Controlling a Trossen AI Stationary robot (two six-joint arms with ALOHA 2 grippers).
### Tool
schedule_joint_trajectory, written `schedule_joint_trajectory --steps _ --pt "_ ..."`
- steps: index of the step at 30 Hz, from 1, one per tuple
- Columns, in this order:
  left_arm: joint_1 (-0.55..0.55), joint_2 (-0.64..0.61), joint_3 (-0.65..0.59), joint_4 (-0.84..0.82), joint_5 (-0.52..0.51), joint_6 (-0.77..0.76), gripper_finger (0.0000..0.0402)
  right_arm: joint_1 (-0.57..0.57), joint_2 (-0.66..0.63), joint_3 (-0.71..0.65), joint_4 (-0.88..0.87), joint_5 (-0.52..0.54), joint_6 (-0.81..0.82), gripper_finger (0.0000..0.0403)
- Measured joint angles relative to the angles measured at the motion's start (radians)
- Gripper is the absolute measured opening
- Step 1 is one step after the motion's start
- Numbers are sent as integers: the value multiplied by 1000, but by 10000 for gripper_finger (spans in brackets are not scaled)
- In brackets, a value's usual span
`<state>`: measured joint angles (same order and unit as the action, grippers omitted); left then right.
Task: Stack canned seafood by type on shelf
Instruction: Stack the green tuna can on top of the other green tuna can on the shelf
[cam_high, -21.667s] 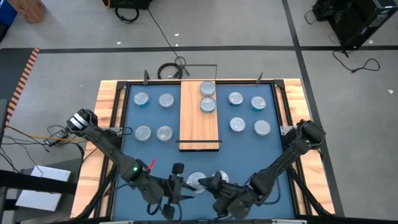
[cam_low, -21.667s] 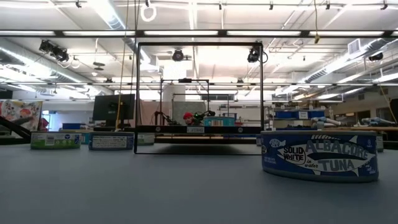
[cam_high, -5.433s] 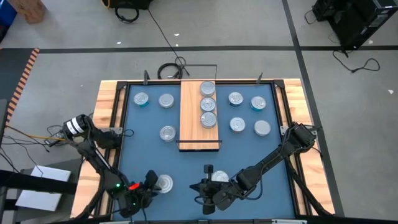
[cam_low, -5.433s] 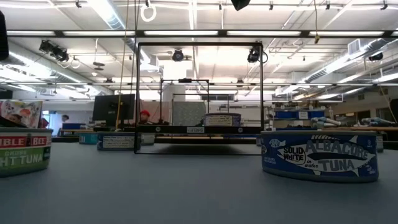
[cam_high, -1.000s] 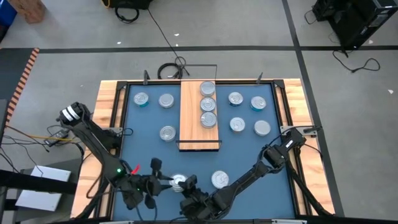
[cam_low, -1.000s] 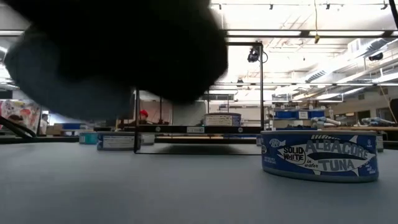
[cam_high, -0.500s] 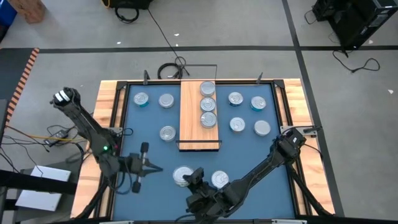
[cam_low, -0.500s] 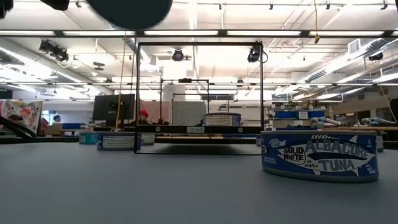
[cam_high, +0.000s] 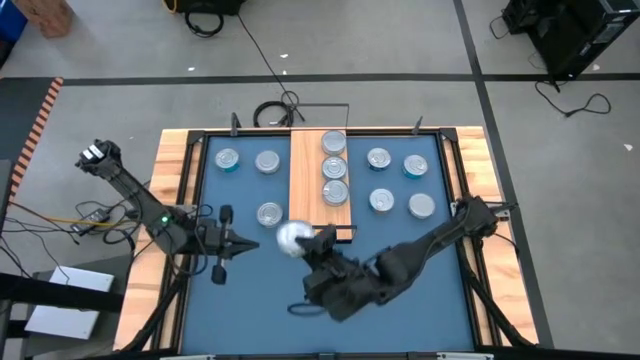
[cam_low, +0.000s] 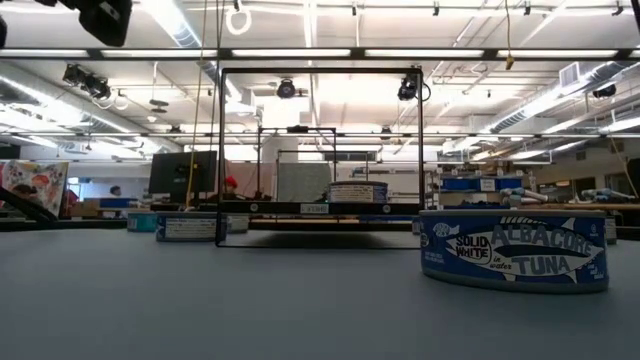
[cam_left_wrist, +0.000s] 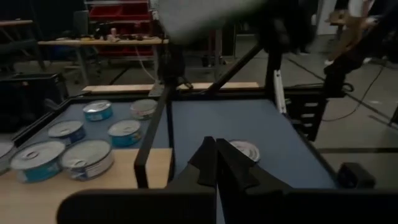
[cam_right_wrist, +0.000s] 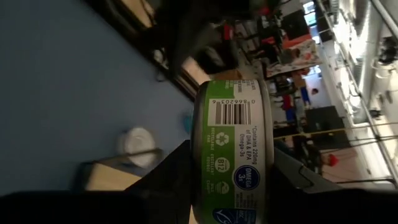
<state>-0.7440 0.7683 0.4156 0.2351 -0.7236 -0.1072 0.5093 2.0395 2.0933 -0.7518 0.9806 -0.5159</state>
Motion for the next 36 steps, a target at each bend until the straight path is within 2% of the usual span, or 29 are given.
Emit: schedule_joint_trajectory --steps 6,11,17,21,26,36 --pt "100 -9 -2 -3 98 40 2 -74 -91 0 -76 -2 -55 138" --pt "215 -30 -2 17 264 56 1 -149 -137 0 -186 -4 -58 138" --pt "392 -38 -2 16 450 74 1 -271 -146 -1 -302 -91 -55 138" --pt "515 -35 -2 17 565 74 1 -347 -159 -45 -303 -147 -62 138" --pt "652 -35 -2 31 713 73 1 -426 -234 -249 -133 -224 -98 138" --pt "849 -35 -39 42 843 47 1 -605 -450 -823 521 -388 -320 138"
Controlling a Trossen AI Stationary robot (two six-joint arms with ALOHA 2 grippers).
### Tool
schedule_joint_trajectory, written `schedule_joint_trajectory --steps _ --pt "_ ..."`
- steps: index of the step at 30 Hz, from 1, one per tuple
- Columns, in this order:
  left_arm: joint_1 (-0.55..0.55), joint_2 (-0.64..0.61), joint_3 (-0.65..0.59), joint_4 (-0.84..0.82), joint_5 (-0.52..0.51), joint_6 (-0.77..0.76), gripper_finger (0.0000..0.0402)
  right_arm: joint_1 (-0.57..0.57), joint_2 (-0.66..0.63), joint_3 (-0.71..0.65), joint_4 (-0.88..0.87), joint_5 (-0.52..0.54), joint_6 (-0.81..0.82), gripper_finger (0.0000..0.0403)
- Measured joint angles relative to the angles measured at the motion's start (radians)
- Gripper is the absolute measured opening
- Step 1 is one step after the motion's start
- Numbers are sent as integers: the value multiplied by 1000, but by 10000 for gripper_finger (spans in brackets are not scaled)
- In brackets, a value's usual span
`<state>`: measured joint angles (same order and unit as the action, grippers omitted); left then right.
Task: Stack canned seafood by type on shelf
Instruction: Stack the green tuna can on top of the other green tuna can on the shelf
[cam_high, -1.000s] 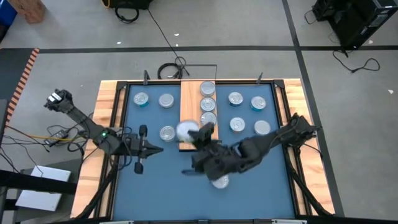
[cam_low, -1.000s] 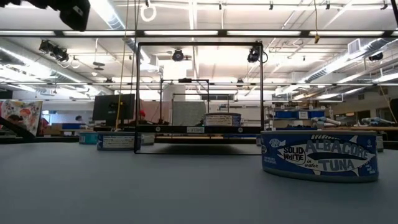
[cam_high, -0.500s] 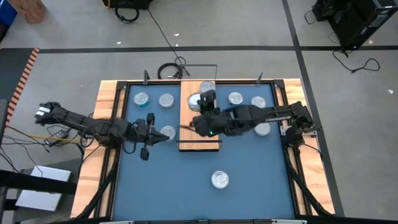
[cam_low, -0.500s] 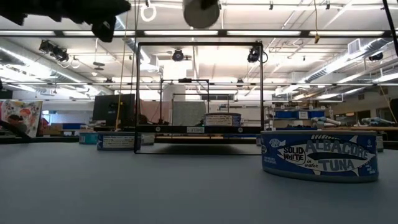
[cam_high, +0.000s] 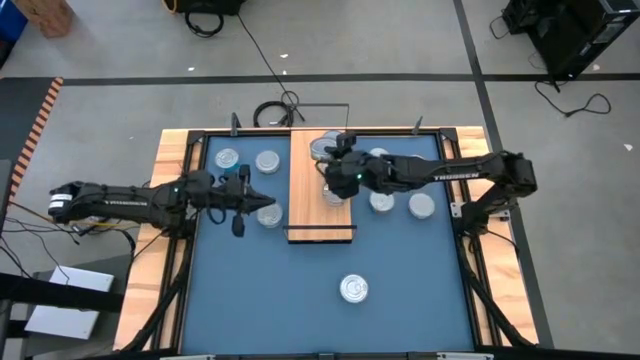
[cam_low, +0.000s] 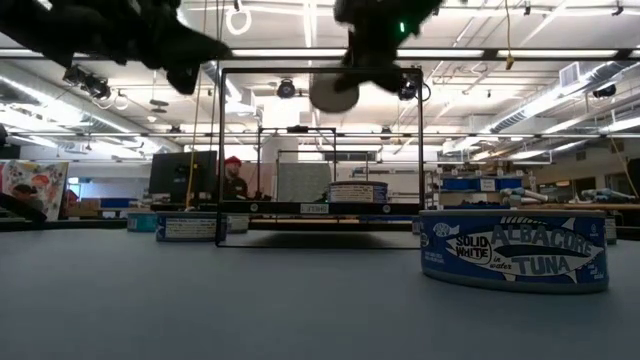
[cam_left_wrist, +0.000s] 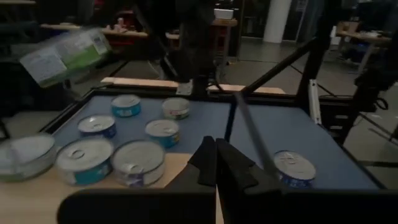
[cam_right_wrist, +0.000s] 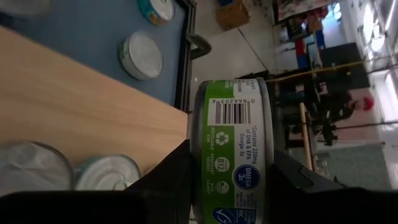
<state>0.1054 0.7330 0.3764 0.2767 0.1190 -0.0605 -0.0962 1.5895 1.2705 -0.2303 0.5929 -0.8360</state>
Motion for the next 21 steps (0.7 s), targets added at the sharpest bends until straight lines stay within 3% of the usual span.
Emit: schedule_joint_trajectory --steps 6,21 --pt "52 0 -40 13 -33 -50 1 -124 -1 -181 224 -167 -92 138" --pt "81 0 -41 19 -45 -21 1 -255 30 -253 293 -203 -164 138"
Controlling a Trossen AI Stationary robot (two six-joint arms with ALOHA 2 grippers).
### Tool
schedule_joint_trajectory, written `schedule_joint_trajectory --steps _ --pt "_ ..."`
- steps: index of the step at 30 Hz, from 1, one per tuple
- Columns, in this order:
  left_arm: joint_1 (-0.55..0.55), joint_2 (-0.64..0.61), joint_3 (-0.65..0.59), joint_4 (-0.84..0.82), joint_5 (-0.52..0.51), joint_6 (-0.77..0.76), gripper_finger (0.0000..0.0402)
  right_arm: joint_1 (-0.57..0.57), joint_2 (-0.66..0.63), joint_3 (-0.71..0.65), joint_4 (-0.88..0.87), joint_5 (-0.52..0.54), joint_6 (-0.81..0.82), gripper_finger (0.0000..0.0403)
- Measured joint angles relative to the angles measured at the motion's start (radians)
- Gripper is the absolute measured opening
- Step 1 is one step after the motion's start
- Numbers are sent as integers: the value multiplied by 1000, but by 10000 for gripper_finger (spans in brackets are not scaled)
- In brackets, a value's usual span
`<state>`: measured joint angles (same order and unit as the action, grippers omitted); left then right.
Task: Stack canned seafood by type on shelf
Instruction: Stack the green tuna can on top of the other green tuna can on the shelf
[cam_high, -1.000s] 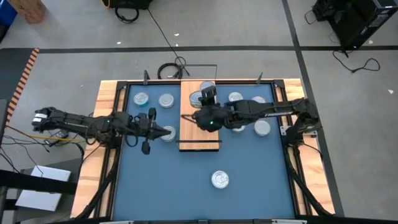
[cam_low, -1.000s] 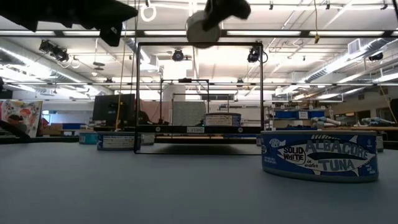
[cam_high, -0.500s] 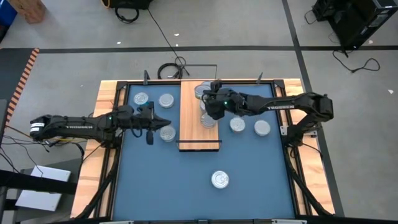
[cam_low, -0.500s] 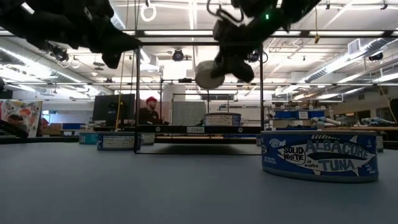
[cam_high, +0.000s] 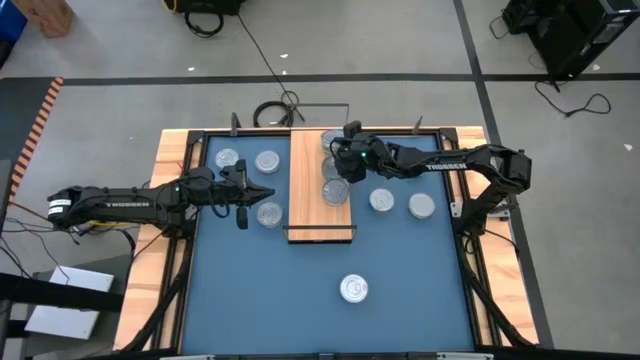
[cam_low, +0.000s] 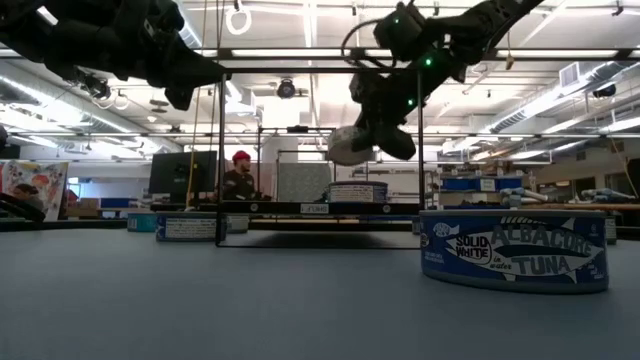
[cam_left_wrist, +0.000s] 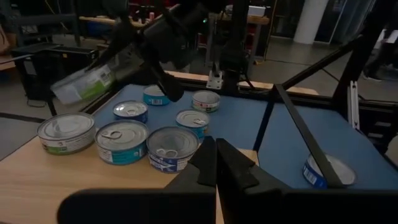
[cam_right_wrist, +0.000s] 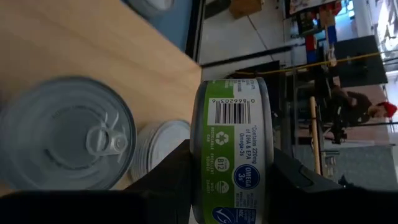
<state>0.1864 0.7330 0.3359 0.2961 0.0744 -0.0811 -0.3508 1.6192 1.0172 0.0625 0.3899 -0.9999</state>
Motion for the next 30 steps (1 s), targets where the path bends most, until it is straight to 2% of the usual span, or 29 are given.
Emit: schedule_joint_trajectory --steps 3,10,22,28,30 --pt "4 0 0 -1 -2 -1 1 -33 28 0 7 -49 -7 138" --pt "4 0 0 -5 -9 -1 1 -82 115 0 97 -67 -66 138" --pt "6 0 0 -6 -20 -1 1 -114 167 3 132 -77 -69 140" --pt "7 0 0 -7 -19 -2 1 -115 169 3 127 -71 -50 252" --pt "7 0 0 -7 -19 -2 1 -115 169 3 130 -71 -47 278"
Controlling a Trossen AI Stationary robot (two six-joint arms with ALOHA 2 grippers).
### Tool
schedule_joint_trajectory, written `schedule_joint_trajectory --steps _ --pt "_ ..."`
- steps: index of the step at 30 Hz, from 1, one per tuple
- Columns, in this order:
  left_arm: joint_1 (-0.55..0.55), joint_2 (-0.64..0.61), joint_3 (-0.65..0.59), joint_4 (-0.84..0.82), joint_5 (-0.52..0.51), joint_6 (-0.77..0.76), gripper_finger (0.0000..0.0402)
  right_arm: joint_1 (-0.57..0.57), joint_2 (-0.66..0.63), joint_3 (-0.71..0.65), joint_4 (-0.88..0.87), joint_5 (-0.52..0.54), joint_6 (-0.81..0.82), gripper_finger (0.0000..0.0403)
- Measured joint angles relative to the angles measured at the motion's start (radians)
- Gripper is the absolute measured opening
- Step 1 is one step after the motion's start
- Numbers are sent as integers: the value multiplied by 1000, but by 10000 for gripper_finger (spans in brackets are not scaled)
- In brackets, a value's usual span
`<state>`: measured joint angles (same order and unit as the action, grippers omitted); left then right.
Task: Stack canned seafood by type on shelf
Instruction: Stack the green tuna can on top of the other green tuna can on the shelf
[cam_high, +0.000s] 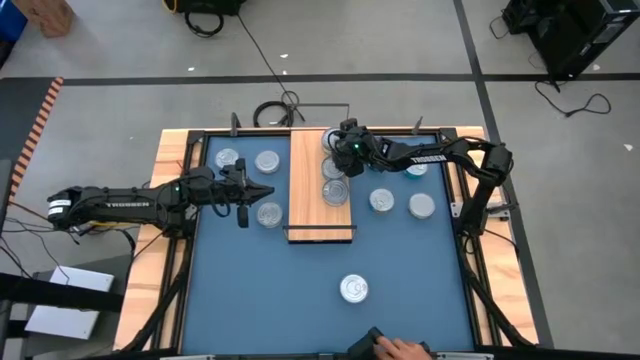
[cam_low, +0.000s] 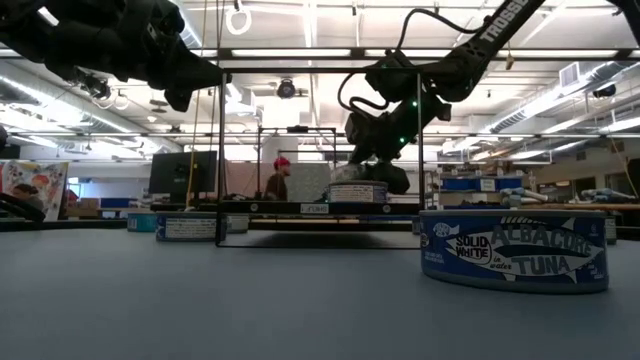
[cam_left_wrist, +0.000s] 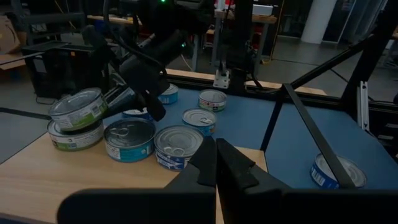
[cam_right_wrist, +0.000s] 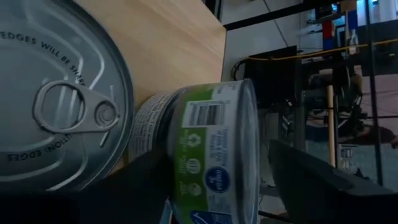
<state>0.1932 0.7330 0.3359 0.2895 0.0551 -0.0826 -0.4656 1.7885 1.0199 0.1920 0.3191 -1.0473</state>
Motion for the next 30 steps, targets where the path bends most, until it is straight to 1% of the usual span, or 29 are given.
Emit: schedule_joint_trajectory --steps 2,5,15,22,25,30 --pt "0 0 0 -1 0 -1 1 0 0 0 -5 0 0 291" --pt "0 0 0 -2 0 -3 1 0 0 0 -7 0 4 296" --pt "0 0 0 -8 1 -3 1 -3 0 0 -9 -26 8 277" --pt "0 0 0 -23 2 -4 1 -4 0 16 -26 -27 32 276" --pt "0 0 0 -25 2 -3 1 -12 -1 33 -35 -52 52 275" --pt "0 0 0 -26 2 -4 1 -16 -1 48 -61 -59 55 274"
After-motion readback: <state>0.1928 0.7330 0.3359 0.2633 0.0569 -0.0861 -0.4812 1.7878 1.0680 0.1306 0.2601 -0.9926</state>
